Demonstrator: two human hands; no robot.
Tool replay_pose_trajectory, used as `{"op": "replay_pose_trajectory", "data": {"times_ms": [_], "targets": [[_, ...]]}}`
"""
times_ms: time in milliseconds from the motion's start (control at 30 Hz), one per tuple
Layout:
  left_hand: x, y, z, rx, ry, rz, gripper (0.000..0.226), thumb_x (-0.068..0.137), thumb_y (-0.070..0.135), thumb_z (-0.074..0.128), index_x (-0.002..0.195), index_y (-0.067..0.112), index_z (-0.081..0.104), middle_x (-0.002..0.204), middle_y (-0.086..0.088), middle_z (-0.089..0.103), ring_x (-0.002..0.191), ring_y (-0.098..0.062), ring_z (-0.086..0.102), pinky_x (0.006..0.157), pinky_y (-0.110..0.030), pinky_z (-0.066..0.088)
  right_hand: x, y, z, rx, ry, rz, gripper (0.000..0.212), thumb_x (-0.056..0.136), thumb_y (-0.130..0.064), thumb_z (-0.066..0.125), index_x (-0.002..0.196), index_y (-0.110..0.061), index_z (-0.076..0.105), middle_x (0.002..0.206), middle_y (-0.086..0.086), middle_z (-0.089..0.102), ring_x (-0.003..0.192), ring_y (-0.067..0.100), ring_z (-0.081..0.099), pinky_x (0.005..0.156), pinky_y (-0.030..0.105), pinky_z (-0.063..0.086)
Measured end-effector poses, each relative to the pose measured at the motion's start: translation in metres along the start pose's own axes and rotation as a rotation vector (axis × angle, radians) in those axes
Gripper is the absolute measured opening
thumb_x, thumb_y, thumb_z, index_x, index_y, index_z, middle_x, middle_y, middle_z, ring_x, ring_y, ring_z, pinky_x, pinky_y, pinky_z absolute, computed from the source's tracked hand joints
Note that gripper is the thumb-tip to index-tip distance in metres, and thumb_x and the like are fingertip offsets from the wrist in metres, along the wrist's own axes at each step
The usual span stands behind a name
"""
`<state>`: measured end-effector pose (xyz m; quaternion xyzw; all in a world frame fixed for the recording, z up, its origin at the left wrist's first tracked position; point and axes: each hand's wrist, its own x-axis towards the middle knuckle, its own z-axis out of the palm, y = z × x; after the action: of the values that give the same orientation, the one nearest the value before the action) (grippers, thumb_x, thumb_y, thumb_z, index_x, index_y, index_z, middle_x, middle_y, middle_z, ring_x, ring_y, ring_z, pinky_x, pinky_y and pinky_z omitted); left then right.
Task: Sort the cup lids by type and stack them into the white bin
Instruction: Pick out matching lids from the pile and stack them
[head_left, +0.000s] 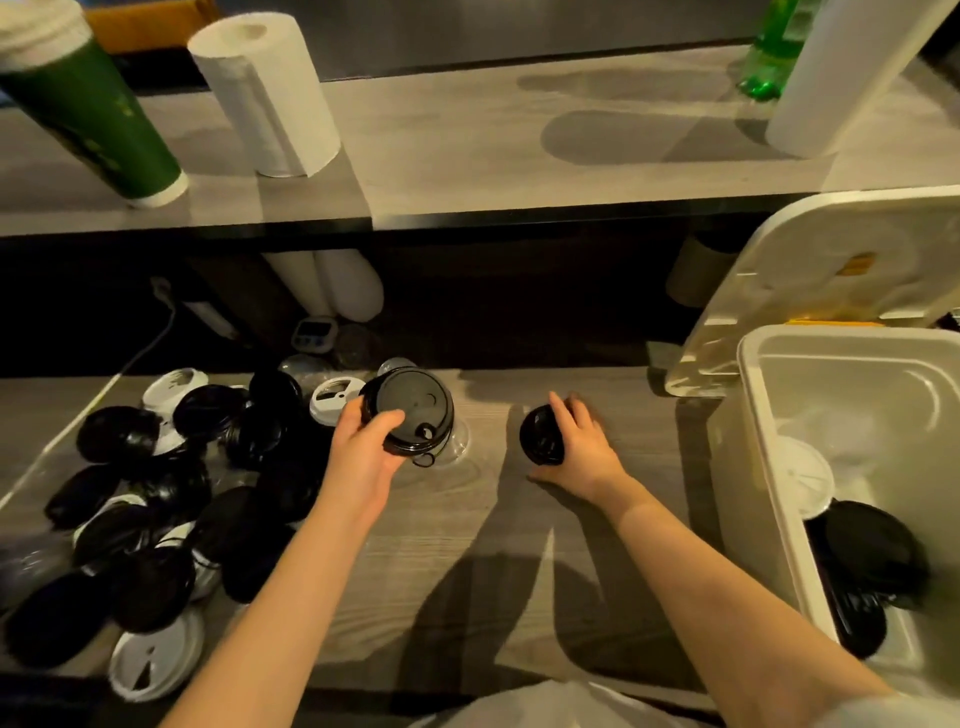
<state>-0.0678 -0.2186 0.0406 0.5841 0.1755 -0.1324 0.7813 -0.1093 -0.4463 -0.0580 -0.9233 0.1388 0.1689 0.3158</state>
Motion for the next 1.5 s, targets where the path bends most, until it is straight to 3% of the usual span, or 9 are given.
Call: {"op": "replay_pose_trajectory", "data": {"times_ms": [100, 167, 367, 667, 833, 1000, 1133, 1267, 1500], "targets": [[-0.003, -0.002, 0.002, 0.013, -0.022, -0.021, 0.027, 0.091, -0.004, 0.045, 0.110, 0.013, 0.054, 0.110, -0.009, 0.062, 0.103, -0.024, 0.060, 0.087, -0.041, 0.050, 0.007, 0.001, 0.010, -0.150, -0.066, -0.038, 0.093, 0.083, -0.040, 0.068, 0.151, -0.028, 0.005, 0.159, 0.004, 0.001, 0.144, 0.036, 0.007, 0.115, 0.047, 0.017], [-0.004, -0.004, 0.004, 0.025, -0.029, -0.031, 0.028, 0.091, -0.004, 0.046, 0.112, 0.012, 0.053, 0.112, -0.010, 0.062, 0.105, -0.025, 0.060, 0.087, -0.041, 0.050, 0.008, 0.004, 0.011, -0.186, 0.010, -0.053, 0.082, 0.085, -0.035, 0.067, 0.150, -0.023, 0.018, 0.155, 0.008, 0.016, 0.140, 0.035, 0.020, 0.114, 0.043, 0.023], [-0.010, -0.006, 0.020, 0.014, -0.042, -0.053, 0.032, 0.092, 0.000, 0.046, 0.122, 0.008, 0.050, 0.114, -0.012, 0.062, 0.104, -0.024, 0.061, 0.086, -0.041, 0.051, -0.008, 0.003, -0.011, -0.027, 0.143, -0.098, 0.079, 0.071, -0.034, 0.079, 0.138, -0.020, 0.039, 0.131, 0.004, 0.041, 0.123, 0.027, 0.041, 0.102, 0.036, 0.039], [-0.039, -0.012, 0.073, -0.002, -0.174, -0.009, 0.022, 0.094, 0.006, 0.049, 0.115, 0.011, 0.053, 0.112, -0.008, 0.063, 0.099, -0.017, 0.064, 0.076, -0.033, 0.051, -0.076, -0.014, -0.082, 0.257, 0.497, -0.248, 0.077, 0.072, -0.033, 0.078, 0.139, -0.021, 0.040, 0.141, -0.002, 0.036, 0.132, 0.016, 0.034, 0.110, 0.034, 0.034], [-0.062, -0.020, 0.108, 0.056, -0.255, 0.028, 0.038, 0.092, 0.010, 0.053, 0.129, 0.009, 0.048, 0.119, -0.007, 0.063, 0.107, -0.019, 0.062, 0.087, -0.037, 0.050, -0.121, 0.017, -0.118, 0.285, 0.636, -0.263, 0.072, 0.075, -0.031, 0.077, 0.137, -0.022, 0.041, 0.136, -0.007, 0.038, 0.126, 0.005, 0.034, 0.103, 0.014, 0.027], [-0.088, -0.040, 0.151, 0.127, -0.373, 0.064, 0.020, 0.092, 0.009, 0.053, 0.109, 0.015, 0.059, 0.101, 0.001, 0.070, 0.092, -0.012, 0.067, 0.064, -0.022, 0.053, -0.160, 0.077, -0.143, 0.315, 0.676, -0.145, 0.068, 0.074, -0.025, 0.078, 0.132, -0.020, 0.043, 0.128, -0.009, 0.039, 0.121, 0.006, 0.038, 0.104, 0.023, 0.033], [-0.106, -0.057, 0.184, 0.131, -0.451, 0.069, 0.019, 0.091, 0.002, 0.051, 0.102, 0.013, 0.060, 0.091, 0.002, 0.071, 0.083, -0.007, 0.069, 0.060, -0.018, 0.052, -0.184, 0.127, -0.157, 0.280, 0.581, 0.006, 0.068, 0.074, -0.024, 0.077, 0.131, -0.022, 0.040, 0.123, -0.011, 0.037, 0.115, 0.009, 0.043, 0.094, 0.024, 0.035], [-0.120, -0.075, 0.209, 0.159, -0.487, 0.061, 0.020, 0.091, 0.001, 0.050, 0.104, 0.012, 0.060, 0.090, 0.004, 0.072, 0.082, -0.005, 0.068, 0.061, -0.016, 0.052, -0.198, 0.162, -0.169, 0.094, 0.318, 0.053, 0.073, 0.072, -0.032, 0.079, 0.132, -0.027, 0.038, 0.132, -0.007, 0.038, 0.117, 0.013, 0.045, 0.094, 0.025, 0.039], [-0.132, -0.086, 0.220, 0.161, -0.464, 0.041, 0.023, 0.091, 0.004, 0.051, 0.112, 0.008, 0.058, 0.100, -0.003, 0.069, 0.090, -0.011, 0.068, 0.066, -0.019, 0.053, -0.194, 0.165, -0.148, -0.300, -0.117, -0.185, 0.067, 0.067, -0.038, 0.078, 0.122, -0.026, 0.042, 0.122, -0.009, 0.038, 0.107, 0.011, 0.042, 0.089, 0.029, 0.044]]}}
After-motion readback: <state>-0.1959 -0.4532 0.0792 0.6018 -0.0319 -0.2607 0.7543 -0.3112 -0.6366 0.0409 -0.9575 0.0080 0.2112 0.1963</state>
